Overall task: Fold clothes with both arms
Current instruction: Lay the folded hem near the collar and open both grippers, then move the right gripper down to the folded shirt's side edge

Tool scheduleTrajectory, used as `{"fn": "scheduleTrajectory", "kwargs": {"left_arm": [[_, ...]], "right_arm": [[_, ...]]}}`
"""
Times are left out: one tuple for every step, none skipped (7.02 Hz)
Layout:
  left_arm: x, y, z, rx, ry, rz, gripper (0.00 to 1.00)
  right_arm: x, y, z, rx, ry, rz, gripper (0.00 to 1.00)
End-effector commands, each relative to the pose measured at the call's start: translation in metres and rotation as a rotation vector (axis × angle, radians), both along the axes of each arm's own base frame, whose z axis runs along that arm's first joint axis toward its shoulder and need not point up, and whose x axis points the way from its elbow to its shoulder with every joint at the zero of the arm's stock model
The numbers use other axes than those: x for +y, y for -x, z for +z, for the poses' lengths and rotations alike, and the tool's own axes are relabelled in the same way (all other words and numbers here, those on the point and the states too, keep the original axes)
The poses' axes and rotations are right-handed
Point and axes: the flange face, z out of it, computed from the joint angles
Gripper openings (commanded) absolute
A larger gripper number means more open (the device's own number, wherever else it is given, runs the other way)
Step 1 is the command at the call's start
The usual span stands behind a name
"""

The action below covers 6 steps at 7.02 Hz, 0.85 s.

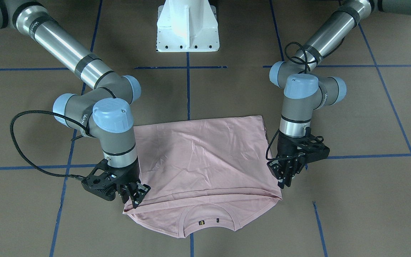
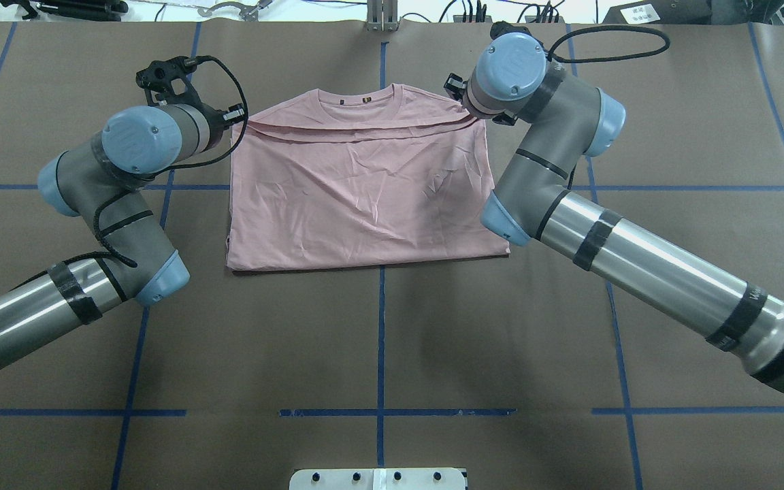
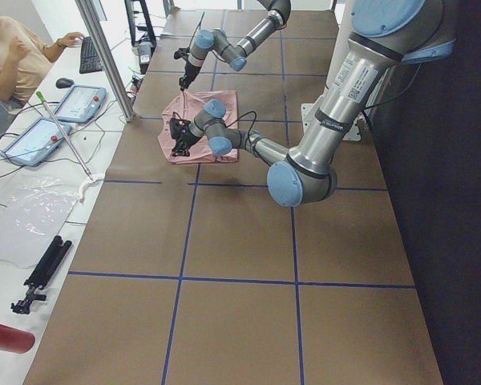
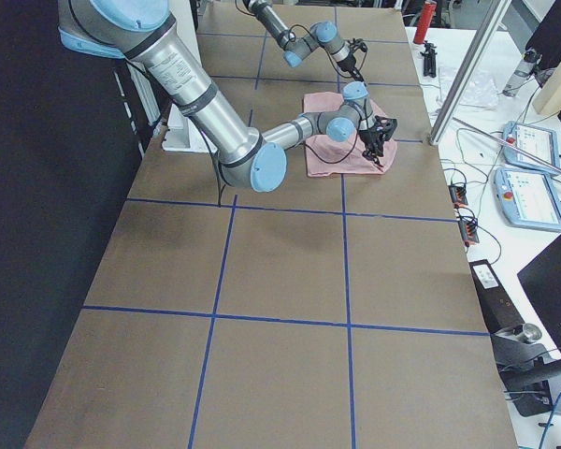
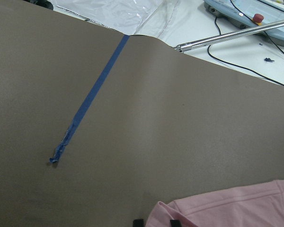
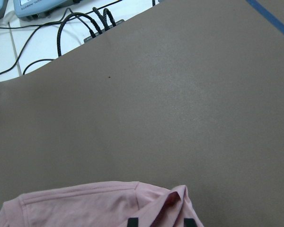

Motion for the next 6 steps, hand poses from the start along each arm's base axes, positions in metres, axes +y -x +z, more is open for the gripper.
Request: {"fn": "scheduleTrajectory", "kwargs": {"left_arm": [[0.003, 0.0, -0.003, 0.022, -0.017, 0.004, 0.37], [0.003, 0.0, -0.007, 0.027, -0.02, 0.004, 0.37], [0.005, 0.002, -0.012, 0.034, -0.028, 0.004, 0.37], [0.005, 0.003, -0.015, 0.04, -0.031, 0.004, 0.37], [0.006, 0.003, -0.017, 0.043, -0.034, 0.004, 0.38], [0.006, 0.003, -0.019, 0.047, -0.035, 0.003, 0.38]], "right_arm": [[0.047, -0.04, 0.01, -0.106, 0.006, -0.012, 0.59], [0.107, -0.044, 0.011, -0.171, 0.014, -0.055, 0.59], [0.158, -0.038, 0.014, -0.198, 0.031, -0.103, 0.6], [0.193, -0.033, 0.023, -0.248, 0.115, -0.082, 0.6], [0.205, -0.024, 0.04, -0.24, 0.164, -0.069, 0.6], [0.206, -0.013, 0.067, -0.194, 0.185, -0.063, 0.6]]}}
